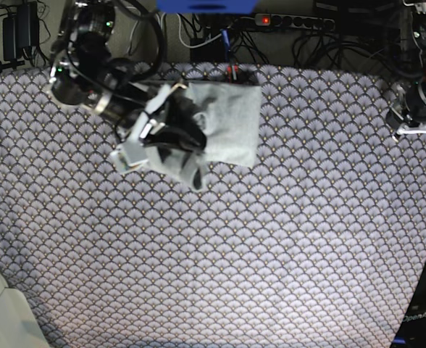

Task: Fold the T-shirt properly
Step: 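Fold the held end over the shirt bundle with the right gripper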

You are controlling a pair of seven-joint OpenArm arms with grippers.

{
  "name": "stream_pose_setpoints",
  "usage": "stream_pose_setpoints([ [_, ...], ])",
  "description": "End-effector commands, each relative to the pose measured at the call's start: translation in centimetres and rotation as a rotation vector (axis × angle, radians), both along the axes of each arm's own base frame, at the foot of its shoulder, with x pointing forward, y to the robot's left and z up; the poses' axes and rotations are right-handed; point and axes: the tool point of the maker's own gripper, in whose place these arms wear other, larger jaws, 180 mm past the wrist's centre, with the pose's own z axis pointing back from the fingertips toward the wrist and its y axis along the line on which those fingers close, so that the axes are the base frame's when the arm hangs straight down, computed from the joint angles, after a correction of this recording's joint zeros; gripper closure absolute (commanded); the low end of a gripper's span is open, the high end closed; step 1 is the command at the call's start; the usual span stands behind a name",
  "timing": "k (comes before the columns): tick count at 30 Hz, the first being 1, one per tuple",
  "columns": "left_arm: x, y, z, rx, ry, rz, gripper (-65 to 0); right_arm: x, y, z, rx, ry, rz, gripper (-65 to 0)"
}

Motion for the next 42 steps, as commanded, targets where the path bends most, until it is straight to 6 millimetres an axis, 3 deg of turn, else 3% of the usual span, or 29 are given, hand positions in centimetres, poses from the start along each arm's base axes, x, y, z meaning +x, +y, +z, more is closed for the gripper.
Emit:
stream_pose_setpoints([
  [1,0.7,0.6,1.2,0.021,-0.030,-0.008,-0.3,0.4,0.5,1.0,0.033,-0.035,0.000,0.0],
  [14,0.7,0.6,1.2,0.021,-0.029,-0.007,-0.3,1.3,6.1,-3.3,0.103,0.092,0.147,0.0],
  [19,0.6,0.7,1.1,0.020,-0.026,-0.003,-0.3,1.1,7.7,-3.6,0.106,0.103,0.201,-1.0],
  [25,0.7,0.6,1.2,0.021,-0.030,-0.005,-0.3,1.2,8.8,-3.9,0.108,0.115,0.238,-22.1],
  [27,0.7,0.6,1.3,0.022,-0.032,-0.006,-0.3,1.5,8.7,-4.5,0.106,0.135,0.237,-29.8],
  [30,0.7,0.6,1.2,0.020,-0.031,-0.007,-0.3,2.2,7.8,-5.4,0.109,0.163,0.203,-36.2],
  [34,0.7,0.6,1.2,0.020,-0.031,-0.007,-0.3,3.0,6.9,-5.1,0.102,0.149,0.179,-37.2],
  [38,0.7,0.5,1.2,0.020,-0.031,-0.009,-0.3,3.4,5.7,-2.3,0.065,0.036,0.174,-37.2],
  [42,0.8,0.2,1.1,0.012,-0.032,-0.011,-0.3,2.3,5.2,0.8,0.019,-0.065,0.190,-37.2],
])
